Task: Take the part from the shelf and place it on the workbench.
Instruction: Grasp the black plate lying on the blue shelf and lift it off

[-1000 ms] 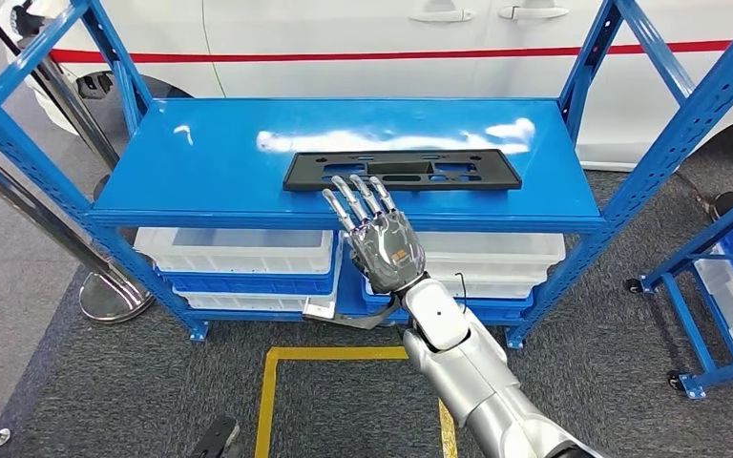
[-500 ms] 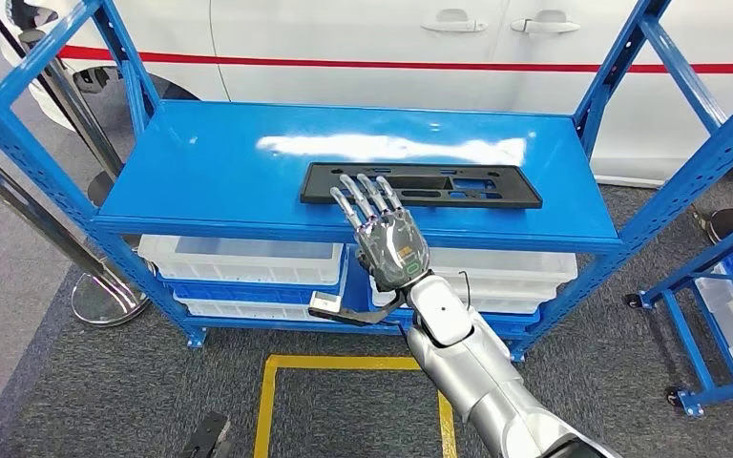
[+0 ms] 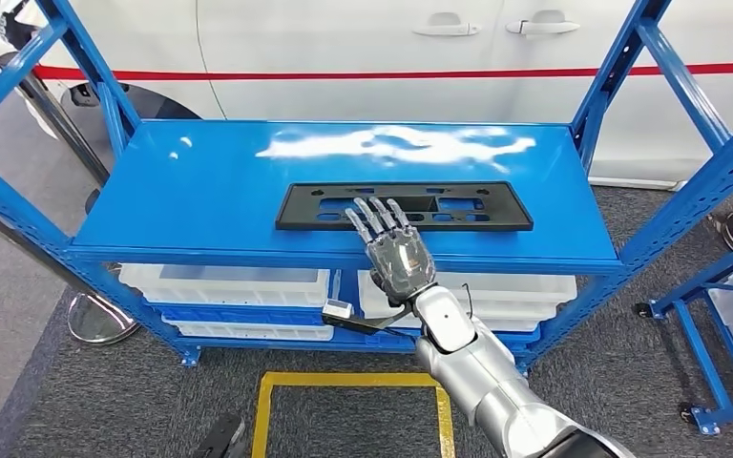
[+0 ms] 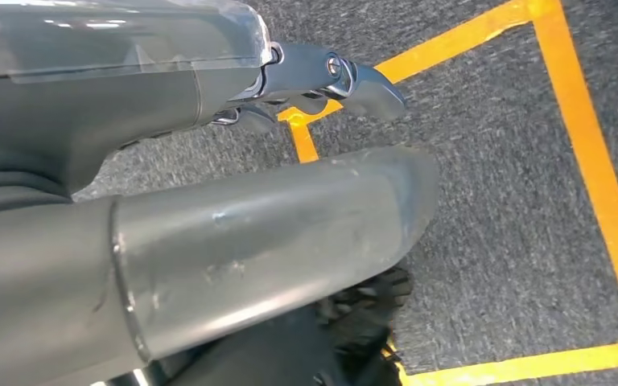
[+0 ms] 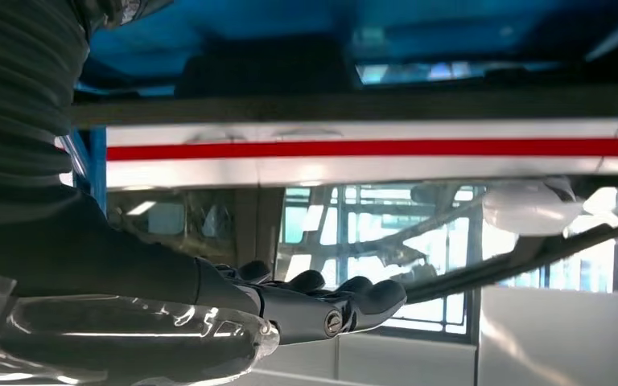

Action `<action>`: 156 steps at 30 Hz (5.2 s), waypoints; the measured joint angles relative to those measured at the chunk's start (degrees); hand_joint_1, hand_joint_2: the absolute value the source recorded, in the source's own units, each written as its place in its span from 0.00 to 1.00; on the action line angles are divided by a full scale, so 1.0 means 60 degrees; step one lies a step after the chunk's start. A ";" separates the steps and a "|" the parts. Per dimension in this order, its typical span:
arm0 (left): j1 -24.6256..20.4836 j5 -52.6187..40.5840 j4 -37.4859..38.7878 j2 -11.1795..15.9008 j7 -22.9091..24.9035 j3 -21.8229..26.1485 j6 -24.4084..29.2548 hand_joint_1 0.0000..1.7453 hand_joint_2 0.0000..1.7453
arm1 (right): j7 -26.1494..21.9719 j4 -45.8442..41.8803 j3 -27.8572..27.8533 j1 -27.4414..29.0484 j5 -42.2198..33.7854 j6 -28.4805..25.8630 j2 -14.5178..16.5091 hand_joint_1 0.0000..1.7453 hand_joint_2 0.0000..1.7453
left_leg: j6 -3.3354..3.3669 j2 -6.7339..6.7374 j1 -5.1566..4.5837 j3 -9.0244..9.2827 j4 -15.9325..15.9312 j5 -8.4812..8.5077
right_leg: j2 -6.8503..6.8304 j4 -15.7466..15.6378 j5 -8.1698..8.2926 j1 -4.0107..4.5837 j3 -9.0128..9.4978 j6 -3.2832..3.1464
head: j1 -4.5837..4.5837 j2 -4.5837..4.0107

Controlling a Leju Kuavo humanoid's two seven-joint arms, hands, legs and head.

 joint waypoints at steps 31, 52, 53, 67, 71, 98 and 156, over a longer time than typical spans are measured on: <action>0.0033 0.0034 0.0006 -0.0045 -0.0177 -0.0031 -0.0019 0.00 0.00 | -0.0464 -0.0263 -0.2512 0.1047 -0.0002 -0.0007 -0.0008 0.00 1.00 | -0.0018 0.0010 0.0029 -0.0310 0.0062 0.0143 | -0.0194 0.0045 -0.0164 -0.0027 0.0039 0.0078 | -0.0005 0.0000; 0.0035 0.0075 0.0007 -0.0156 -0.0224 -0.0068 0.0170 0.00 0.00 | -0.3362 -0.2125 -0.7208 0.0980 -0.0527 -0.0007 0.1036 0.00 1.00 | 0.0373 -0.0012 -0.0049 0.0719 -0.2390 0.1437 | -0.0128 0.0349 -0.0260 0.0029 -0.0065 0.0434 | 0.0008 0.0000; 0.0035 0.0082 0.0007 -0.0164 -0.0225 -0.0068 0.0177 0.00 0.00 | -0.3429 -0.2174 -0.7430 0.0945 -0.0574 -0.0007 0.1068 0.00 1.00 | 0.0324 -0.0017 -0.0057 0.0724 -0.2401 0.1435 | -0.0132 0.0254 -0.0277 0.0057 -0.0032 0.0405 | 0.0007 0.0000; 0.0016 0.0086 0.0007 -0.0160 -0.0269 -0.0068 0.0210 0.00 0.00 | -0.3982 -0.2457 -0.8499 0.0891 -0.0461 -0.0006 0.1571 0.00 1.00 | 0.0128 0.0007 -0.0052 0.0429 -0.2229 0.1691 | -0.0047 0.0202 -0.0505 -0.0008 0.0300 0.0278 | 0.0006 0.0000; 0.0001 0.0086 0.0007 -0.0159 -0.0280 -0.0071 0.0218 0.00 0.00 | -0.3651 -0.2466 -0.8508 0.0892 -0.0286 -0.0007 0.1643 0.00 1.00 | 0.0331 -0.0011 -0.0045 0.0556 -0.2465 0.1643 | -0.0041 0.0253 -0.0618 -0.0001 0.0294 0.0472 | 0.0005 0.0000; 0.0071 0.0293 0.0011 -0.0176 0.0091 -0.0017 0.0456 0.00 0.00 | -0.6109 -0.2473 -0.9249 0.0798 -0.4525 -0.0004 0.1711 0.00 1.00 | 0.0230 -0.0008 -0.0092 0.1312 -0.2439 0.0951 | -0.0065 0.0234 0.0258 0.0004 -0.0436 0.0271 | 0.0006 0.0000; 0.0052 0.0039 0.0016 -0.0219 -0.0679 -0.0048 0.0077 0.00 0.00 | -0.2656 -0.0132 -0.5336 0.0849 -0.0403 -0.0015 -0.0054 0.00 1.00 | 0.0145 0.0047 -0.0043 -0.0097 -0.0512 0.0836 | -0.0010 0.0130 -0.0343 0.0028 0.0170 0.0055 | 0.0058 0.0000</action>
